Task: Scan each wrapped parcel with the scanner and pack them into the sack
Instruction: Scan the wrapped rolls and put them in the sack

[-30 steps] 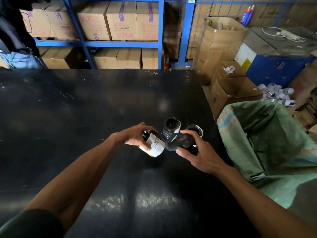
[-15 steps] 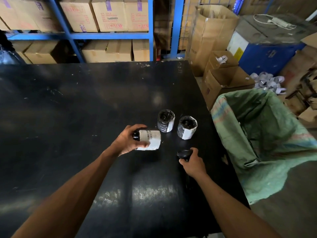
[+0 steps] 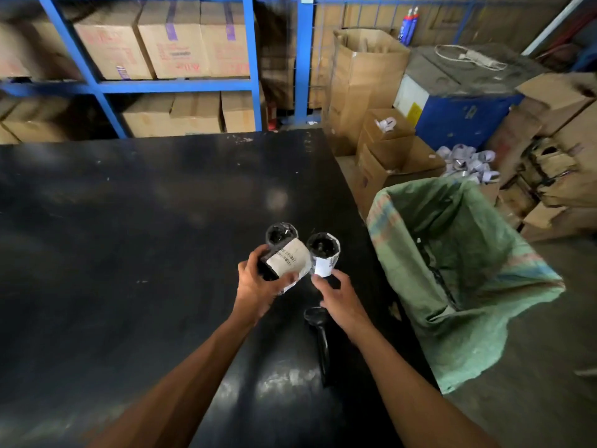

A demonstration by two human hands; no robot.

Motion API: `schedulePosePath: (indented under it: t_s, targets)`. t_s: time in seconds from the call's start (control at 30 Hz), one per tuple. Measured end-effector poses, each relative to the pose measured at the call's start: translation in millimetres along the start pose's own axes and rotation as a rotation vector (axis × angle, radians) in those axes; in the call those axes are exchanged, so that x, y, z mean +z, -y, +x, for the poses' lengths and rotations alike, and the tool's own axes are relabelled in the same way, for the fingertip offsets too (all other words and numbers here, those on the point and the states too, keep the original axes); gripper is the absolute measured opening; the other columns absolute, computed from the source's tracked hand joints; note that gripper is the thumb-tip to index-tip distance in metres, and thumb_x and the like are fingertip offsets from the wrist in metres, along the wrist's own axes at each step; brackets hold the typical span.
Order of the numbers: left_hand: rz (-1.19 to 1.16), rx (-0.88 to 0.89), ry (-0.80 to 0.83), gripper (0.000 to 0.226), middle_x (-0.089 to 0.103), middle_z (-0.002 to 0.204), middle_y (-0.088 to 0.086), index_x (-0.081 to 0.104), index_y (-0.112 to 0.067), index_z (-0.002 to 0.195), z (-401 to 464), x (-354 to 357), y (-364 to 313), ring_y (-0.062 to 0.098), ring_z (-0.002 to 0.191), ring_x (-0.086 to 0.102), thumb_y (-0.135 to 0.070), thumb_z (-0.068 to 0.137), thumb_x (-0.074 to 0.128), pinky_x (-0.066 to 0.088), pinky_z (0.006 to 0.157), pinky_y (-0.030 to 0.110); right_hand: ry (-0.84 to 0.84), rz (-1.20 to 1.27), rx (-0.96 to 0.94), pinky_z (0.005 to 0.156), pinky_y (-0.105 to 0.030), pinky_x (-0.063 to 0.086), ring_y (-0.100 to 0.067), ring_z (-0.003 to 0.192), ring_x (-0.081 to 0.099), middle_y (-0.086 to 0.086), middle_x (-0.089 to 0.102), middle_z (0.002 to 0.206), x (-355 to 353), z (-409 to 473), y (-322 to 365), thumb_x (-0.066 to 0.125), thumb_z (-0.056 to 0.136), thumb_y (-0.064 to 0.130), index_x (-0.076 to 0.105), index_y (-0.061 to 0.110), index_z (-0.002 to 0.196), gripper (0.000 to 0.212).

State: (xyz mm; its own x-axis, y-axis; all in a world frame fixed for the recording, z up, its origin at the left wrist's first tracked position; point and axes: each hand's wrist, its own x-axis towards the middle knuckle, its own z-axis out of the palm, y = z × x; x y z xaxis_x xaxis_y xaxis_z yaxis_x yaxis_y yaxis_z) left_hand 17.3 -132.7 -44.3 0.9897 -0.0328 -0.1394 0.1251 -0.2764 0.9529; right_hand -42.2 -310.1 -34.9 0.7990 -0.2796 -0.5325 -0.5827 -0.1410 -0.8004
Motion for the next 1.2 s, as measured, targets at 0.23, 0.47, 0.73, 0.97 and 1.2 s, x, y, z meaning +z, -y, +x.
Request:
schedulePosePath:
  t_s: [0.23,0.47,0.73,0.97,1.2]
  targets:
    - [-0.033,0.164,0.122,0.114,0.031,0.136,-0.003,0.031,-0.023,0.151,-3.0,112.4,-45.3,0.006,0.120,0.050,-0.042,0.058,0.093,0.046,0.099,0.020,-0.083,0.282,-0.168,0.095,-0.035,0.058,-0.006,0.099,0.070,0.010,0.068,0.112,-63.1,28.7,46.4,0.080,0.078,0.056,0.042,0.040,0.134,0.070]
    - [0.131,0.315,0.311,0.091,0.037,0.134,-0.003,0.032,-0.031,0.153,32.6,212.1,-82.2,0.012,0.128,0.046,-0.025,0.074,0.077,0.040,0.112,0.028,-0.345,0.054,-0.256,0.096,-0.041,0.054,-0.019,0.109,0.066,0.007,0.064,0.129,-195.4,85.5,48.0,0.083,0.070,0.053,0.041,0.039,0.148,0.090]
    - [0.400,0.133,0.155,0.085,0.028,0.152,0.016,0.013,-0.017,0.159,95.5,319.0,-103.5,0.036,0.138,0.032,-0.061,0.094,0.047,0.035,0.113,0.044,-0.365,-0.048,-0.214,0.093,-0.044,0.056,-0.025,0.112,0.063,-0.002,0.059,0.137,-310.0,181.9,12.1,0.084,0.071,0.036,0.037,0.036,0.151,0.092]
    - [0.690,0.005,0.088,0.079,0.018,0.157,0.024,-0.002,-0.011,0.159,132.2,375.1,-106.1,0.046,0.128,0.049,-0.053,0.103,0.033,0.051,0.095,0.055,-0.362,-0.054,0.010,0.088,-0.046,0.059,-0.031,0.108,0.063,-0.011,0.059,0.130,-341.3,263.5,-43.3,0.082,0.069,0.033,0.035,0.027,0.150,0.094]
    - [0.826,0.000,-0.018,0.081,0.031,0.153,0.022,0.005,-0.012,0.161,141.4,398.1,-99.4,0.043,0.109,0.062,-0.059,0.097,0.023,0.055,0.077,0.051,-0.320,-0.164,0.107,0.103,-0.053,0.049,-0.040,0.125,0.054,-0.018,0.055,0.141,-344.4,345.3,-105.4,0.091,0.071,0.025,0.031,0.020,0.156,0.104]
